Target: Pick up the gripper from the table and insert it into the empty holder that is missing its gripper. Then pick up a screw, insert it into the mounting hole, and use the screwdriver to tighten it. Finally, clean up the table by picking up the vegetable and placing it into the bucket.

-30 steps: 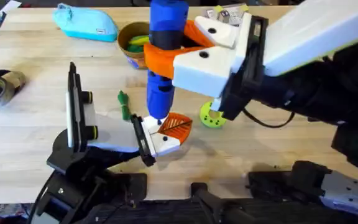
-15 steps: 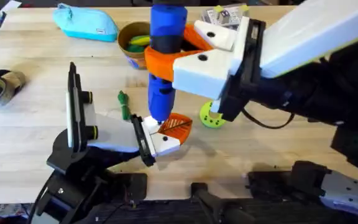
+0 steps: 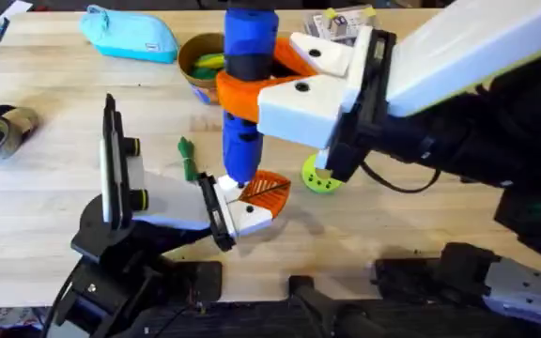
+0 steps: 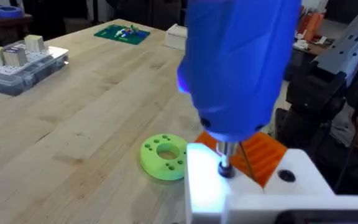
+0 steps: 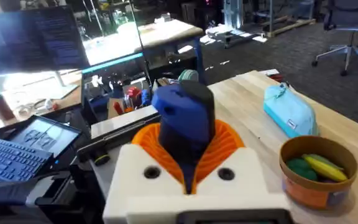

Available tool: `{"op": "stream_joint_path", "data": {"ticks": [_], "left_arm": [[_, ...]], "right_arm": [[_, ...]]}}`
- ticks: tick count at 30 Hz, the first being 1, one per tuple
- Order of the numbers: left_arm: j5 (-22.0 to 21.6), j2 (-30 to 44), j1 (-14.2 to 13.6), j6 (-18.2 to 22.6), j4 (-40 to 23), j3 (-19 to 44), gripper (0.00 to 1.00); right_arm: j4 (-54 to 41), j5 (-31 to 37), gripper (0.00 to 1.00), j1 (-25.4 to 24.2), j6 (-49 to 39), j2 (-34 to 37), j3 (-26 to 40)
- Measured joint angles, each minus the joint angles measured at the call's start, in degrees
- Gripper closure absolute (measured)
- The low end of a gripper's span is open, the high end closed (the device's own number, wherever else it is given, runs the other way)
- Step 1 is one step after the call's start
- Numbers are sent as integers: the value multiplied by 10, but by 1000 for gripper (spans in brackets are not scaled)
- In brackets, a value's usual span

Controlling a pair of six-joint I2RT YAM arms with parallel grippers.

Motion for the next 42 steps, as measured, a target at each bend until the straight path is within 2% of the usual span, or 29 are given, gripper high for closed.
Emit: {"op": "stream_joint_path", "data": {"ticks": [42], "left_arm": [[0, 0, 0, -5, 0, 0, 987]], "right_arm": [[-12, -1, 967, 0, -11, -2, 1]]}}
